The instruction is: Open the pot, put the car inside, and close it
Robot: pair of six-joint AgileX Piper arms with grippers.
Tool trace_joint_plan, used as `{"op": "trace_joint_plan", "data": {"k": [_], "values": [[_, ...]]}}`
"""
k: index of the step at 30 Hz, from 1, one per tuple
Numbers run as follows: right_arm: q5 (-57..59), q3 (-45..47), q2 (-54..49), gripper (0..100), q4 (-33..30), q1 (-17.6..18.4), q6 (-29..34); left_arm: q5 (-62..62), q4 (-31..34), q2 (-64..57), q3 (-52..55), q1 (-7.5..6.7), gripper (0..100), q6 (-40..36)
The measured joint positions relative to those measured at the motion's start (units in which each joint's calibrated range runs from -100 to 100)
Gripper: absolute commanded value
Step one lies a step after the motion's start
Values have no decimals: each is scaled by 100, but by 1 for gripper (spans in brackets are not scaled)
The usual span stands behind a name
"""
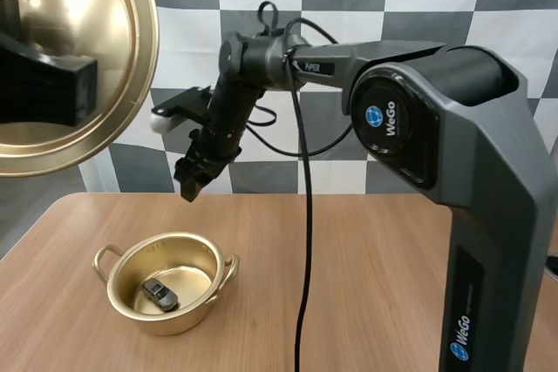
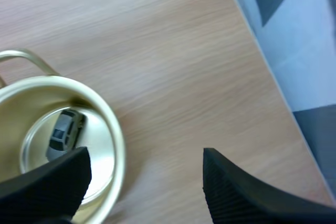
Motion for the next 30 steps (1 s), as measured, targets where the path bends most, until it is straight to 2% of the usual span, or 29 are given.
{"op": "trace_joint_plan", "data": {"k": [6, 7, 8, 11, 14, 19, 22, 30], "values": [[-12, -492, -379, 100, 132, -566, 148, 0, -27, 0, 0, 0, 0, 0], [23, -688, -552, 100, 273, -806, 200, 0, -27, 0, 0, 0, 0, 0], [72, -722, -592, 100, 314, -854, 210, 0, -27, 0, 0, 0, 0, 0], [583, -850, -1174, 100, 1093, -1445, 63, -1, -27, 21, 175, 0, 0, 0], [754, -850, -1555, 100, 1618, -1803, -161, -3, -27, 21, 626, 0, 0, 0], [754, -770, -2205, 100, 2016, -2371, -185, -3, -27, 21, 1546, 0, 0, 0], [751, -770, -2763, 100, 1913, -2571, -177, -45, -27, 21, 2168, 0, 0, 0], [754, -770, -4218, 100, 1732, -2597, -29, -1138, 5, 532, 3306, 0, 0, 99]]}}
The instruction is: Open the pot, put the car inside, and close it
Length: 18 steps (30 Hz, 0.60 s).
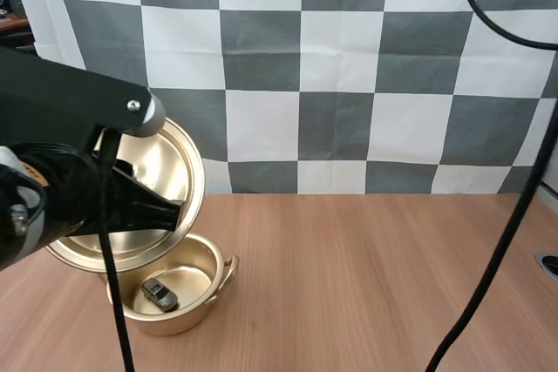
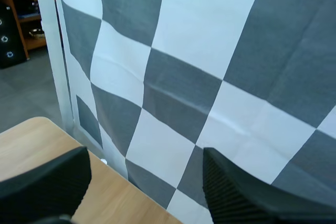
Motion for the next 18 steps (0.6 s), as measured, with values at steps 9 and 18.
{"op": "trace_joint_plan", "data": {"k": [9, 18], "values": [[0, 0, -947, 100, -271, 0, 167, -533, 0, 692, 186, 0, 0, 0], [0, 0, -983, 100, -493, 0, 539, -215, 0, 1615, 605, 0, 0, 0]]}}
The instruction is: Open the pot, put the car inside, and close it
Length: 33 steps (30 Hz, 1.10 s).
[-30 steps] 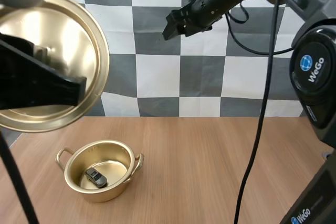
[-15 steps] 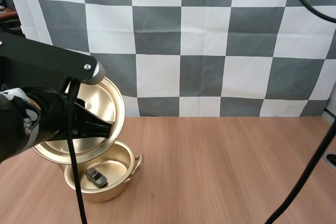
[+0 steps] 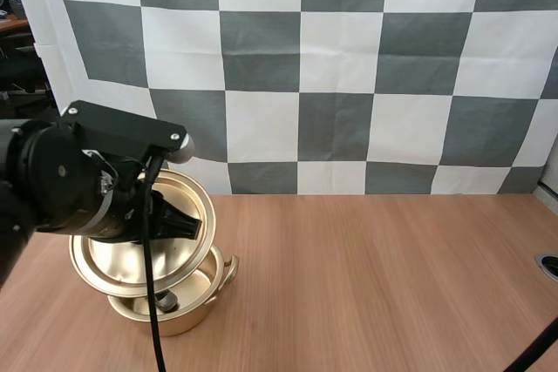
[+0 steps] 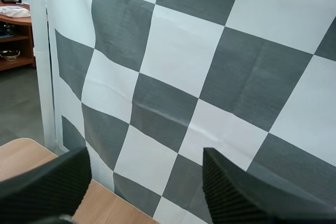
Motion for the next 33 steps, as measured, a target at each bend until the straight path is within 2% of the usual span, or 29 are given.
{"op": "trace_joint_plan", "data": {"k": [13, 23, 33], "values": [[0, 0, 0, 100, 0, 0, 0, -1362, 42, 321, 985, 0, 0, 0], [0, 0, 0, 100, 0, 0, 0, -2393, 51, 1464, 1000, 0, 0, -10], [0, 0, 0, 100, 0, 0, 0, -2701, 102, 2371, 1000, 0, 0, -10]]}}
